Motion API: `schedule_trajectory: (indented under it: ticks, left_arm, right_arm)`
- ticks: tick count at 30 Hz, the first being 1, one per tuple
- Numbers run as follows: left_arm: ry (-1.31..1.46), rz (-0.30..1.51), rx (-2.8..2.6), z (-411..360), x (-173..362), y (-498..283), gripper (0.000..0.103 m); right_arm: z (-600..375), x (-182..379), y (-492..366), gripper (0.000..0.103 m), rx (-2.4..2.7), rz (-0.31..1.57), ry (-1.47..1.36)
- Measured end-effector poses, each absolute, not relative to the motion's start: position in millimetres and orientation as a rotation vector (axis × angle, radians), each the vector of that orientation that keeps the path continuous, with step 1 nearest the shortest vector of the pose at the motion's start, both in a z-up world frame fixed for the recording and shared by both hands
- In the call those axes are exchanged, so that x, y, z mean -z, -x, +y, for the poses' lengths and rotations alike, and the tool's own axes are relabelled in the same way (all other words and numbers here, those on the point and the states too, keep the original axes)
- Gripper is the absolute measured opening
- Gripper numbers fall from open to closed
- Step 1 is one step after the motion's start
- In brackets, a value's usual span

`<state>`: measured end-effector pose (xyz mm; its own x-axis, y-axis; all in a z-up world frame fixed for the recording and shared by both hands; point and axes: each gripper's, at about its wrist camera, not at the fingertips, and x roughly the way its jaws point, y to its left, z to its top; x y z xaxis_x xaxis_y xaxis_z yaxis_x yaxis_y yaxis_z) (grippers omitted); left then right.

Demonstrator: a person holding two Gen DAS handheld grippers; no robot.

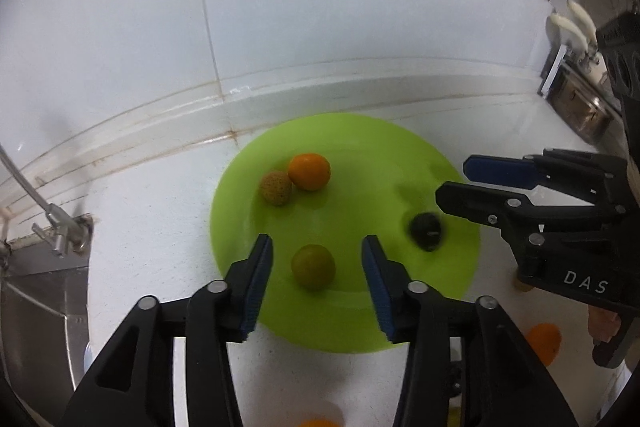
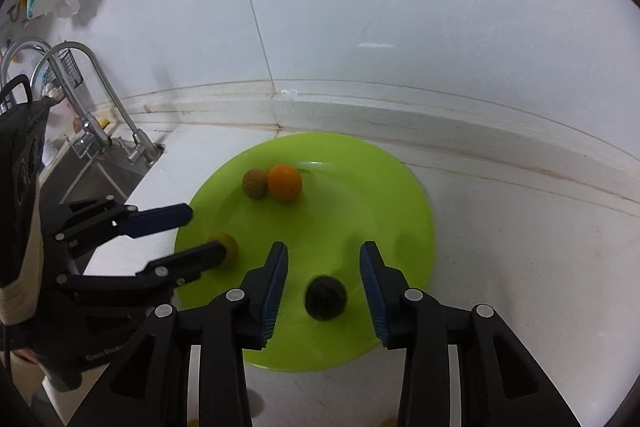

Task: Organize fruits
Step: 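Withdraw both tools from the plate toward the remaining fruits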

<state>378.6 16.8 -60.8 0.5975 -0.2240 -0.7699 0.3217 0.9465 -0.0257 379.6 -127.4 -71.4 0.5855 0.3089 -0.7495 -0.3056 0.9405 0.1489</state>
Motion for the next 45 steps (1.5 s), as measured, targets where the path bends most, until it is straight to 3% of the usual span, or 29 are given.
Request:
schedule_trajectory:
  ticks: [8, 14, 29, 45]
  left_arm:
    - [-0.113, 0.789, 0.294, 20.9, 28.0, -340.9, 0.063]
    - [-0.107, 0.742, 0.297, 21.2, 10.4, -311.6, 0.068]
    - [-0.156, 0.688, 0.348, 15.0, 1.1, -243.5, 0.069]
    - [-0.255, 0.653, 0.443, 6.2, 22.5, -207.7, 0.069]
  right_arm:
    - [-134.9, 47.4, -344.2, 0.040, -0.327, 0.801, -0.003]
    - [-141.0, 26.5, -311.4, 0.043, -0.301, 0.741, -0.014]
    - [-137.3, 6.2, -232.6, 0.043, -0.261, 0.643, 0.023]
    - [-124.6, 36.5, -188.8, 0.043, -0.344, 0.735, 0.055]
